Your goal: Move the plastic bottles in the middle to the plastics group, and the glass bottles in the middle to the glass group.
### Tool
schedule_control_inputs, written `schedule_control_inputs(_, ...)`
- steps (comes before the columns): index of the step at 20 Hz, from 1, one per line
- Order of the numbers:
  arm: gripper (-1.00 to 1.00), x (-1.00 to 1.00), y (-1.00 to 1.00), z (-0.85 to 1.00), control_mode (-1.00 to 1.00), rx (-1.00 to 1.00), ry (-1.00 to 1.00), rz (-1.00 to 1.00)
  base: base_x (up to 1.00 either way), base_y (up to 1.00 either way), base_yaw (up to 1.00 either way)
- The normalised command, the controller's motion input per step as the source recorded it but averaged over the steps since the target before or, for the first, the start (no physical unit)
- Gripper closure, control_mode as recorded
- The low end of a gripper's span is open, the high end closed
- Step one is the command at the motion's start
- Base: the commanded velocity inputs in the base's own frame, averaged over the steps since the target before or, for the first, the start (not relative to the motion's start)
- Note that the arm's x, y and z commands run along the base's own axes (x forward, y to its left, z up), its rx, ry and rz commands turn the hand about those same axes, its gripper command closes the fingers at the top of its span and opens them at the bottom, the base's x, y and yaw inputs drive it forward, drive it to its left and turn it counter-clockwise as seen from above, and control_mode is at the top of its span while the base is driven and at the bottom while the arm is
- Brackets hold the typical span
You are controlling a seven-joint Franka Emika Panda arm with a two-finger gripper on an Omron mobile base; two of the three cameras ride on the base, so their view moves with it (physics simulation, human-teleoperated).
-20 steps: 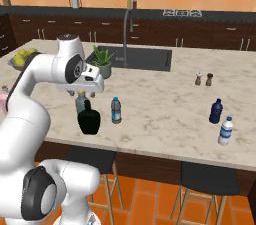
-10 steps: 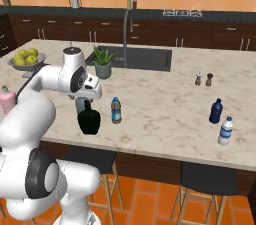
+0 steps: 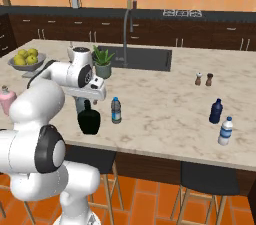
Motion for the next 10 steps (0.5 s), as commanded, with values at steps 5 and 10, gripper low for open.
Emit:
schedule_control_inputs(5, -1.0, 0.18, 0.02, -0.28, -1.0, 0.0, 0.0, 0.08, 0.0, 0.0, 0.0)
schedule_control_inputs(10, -1.0, 0.1, 0.03, -0.23, -1.0, -0.04, 0.0, 0.13, 0.0, 0.0, 0.0)
